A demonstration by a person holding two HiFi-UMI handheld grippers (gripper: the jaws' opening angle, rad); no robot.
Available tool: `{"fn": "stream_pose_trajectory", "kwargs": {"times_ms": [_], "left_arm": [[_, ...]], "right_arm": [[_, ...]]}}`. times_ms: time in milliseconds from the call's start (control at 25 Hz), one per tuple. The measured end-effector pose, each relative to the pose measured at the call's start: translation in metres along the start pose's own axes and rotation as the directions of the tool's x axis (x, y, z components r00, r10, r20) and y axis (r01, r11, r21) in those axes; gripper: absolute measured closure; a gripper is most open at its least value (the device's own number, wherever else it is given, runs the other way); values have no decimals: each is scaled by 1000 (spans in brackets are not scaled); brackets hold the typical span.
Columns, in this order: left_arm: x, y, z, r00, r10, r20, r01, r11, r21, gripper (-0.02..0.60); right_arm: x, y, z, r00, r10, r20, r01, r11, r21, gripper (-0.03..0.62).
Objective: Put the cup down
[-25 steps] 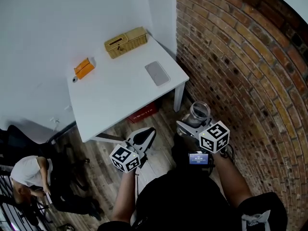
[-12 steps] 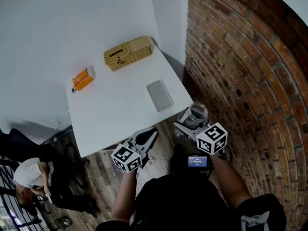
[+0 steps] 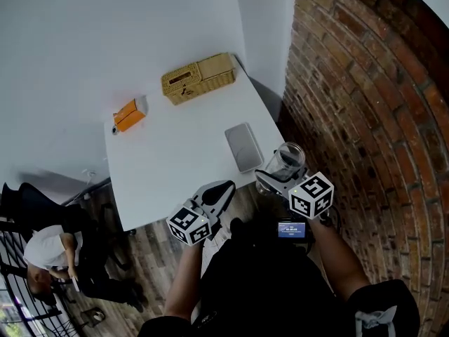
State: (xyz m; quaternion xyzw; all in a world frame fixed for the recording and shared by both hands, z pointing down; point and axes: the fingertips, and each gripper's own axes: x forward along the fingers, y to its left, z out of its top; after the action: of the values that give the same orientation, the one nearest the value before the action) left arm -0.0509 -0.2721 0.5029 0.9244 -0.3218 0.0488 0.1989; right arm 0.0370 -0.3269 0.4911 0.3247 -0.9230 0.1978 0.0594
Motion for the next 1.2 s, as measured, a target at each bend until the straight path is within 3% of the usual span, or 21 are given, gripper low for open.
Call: {"fn": "stream_pose_trajectory", "kwargs": {"times_ms": [440, 960, 1200], "left_arm": [[0, 21, 16, 999, -48, 22, 47, 999, 16, 555], [-12, 34, 12, 999, -28, 22, 28, 1000, -6, 555], [-18, 38, 9, 1000, 0, 16, 1, 1000, -19, 555]], "right_arm": [[25, 15, 19, 1000, -10, 22, 11, 1000, -24, 260], [40, 15, 11, 1000, -4, 1, 4, 1000, -9, 260], [51, -15, -3, 998, -28, -52, 26, 999, -20, 260]]}}
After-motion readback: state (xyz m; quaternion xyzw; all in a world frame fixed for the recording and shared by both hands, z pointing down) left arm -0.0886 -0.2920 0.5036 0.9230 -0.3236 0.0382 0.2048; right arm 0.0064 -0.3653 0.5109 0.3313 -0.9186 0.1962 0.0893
